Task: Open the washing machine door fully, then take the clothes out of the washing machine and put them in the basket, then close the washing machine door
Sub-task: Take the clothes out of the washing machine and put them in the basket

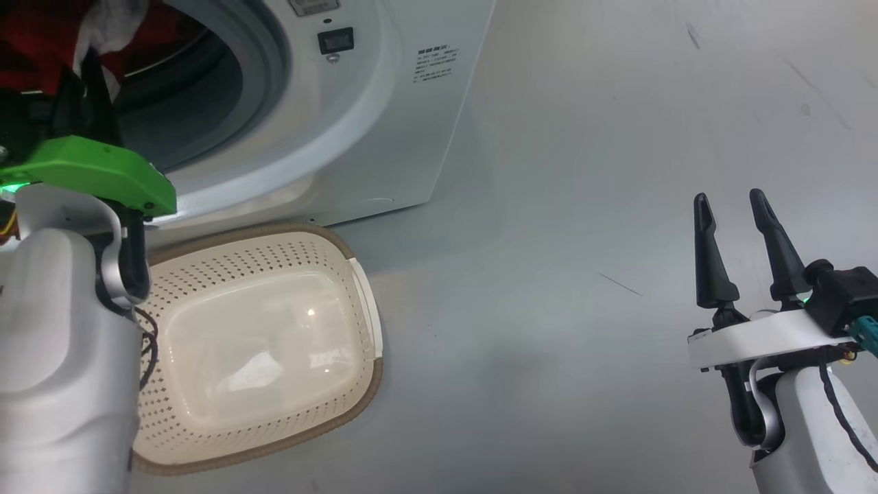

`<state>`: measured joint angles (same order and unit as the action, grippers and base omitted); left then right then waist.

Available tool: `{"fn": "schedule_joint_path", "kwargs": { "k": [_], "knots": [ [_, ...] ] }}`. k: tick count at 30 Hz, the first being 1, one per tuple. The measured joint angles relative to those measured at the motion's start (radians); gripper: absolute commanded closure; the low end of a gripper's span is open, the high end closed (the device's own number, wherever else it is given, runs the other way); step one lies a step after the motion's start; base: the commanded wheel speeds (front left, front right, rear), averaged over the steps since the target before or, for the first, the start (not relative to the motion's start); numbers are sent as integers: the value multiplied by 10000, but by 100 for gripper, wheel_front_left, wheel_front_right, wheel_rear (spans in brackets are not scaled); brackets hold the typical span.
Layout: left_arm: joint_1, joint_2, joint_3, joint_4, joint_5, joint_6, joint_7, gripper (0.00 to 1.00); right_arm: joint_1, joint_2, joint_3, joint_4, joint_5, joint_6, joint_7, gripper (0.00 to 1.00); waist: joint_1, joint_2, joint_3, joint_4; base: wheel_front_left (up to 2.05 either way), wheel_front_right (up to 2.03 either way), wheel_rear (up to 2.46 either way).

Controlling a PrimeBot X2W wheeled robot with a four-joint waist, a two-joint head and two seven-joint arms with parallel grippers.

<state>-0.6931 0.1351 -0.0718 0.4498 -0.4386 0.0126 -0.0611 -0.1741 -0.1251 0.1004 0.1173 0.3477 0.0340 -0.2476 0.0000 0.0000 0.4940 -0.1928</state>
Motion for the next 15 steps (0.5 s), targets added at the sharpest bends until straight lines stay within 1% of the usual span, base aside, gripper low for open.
{"fn": "schedule_joint_path", "kwargs": {
  "k": [5,8,15],
  "knots": [
    [624,-330,-247,-435,67,-15,-662,100,148,-79,-94,2,-79,-2,0,0,0,0,-318,272,0,0,0],
    [1005,-460,-449,-677,324,-15,-947,100,277,-123,-150,10,-161,-2,0,0,0,0,-517,461,0,0,0],
    [1833,-558,-694,-1208,562,2,-1499,100,477,-132,-157,50,-259,-6,0,0,0,0,-997,813,0,0,0]
  ]
}}
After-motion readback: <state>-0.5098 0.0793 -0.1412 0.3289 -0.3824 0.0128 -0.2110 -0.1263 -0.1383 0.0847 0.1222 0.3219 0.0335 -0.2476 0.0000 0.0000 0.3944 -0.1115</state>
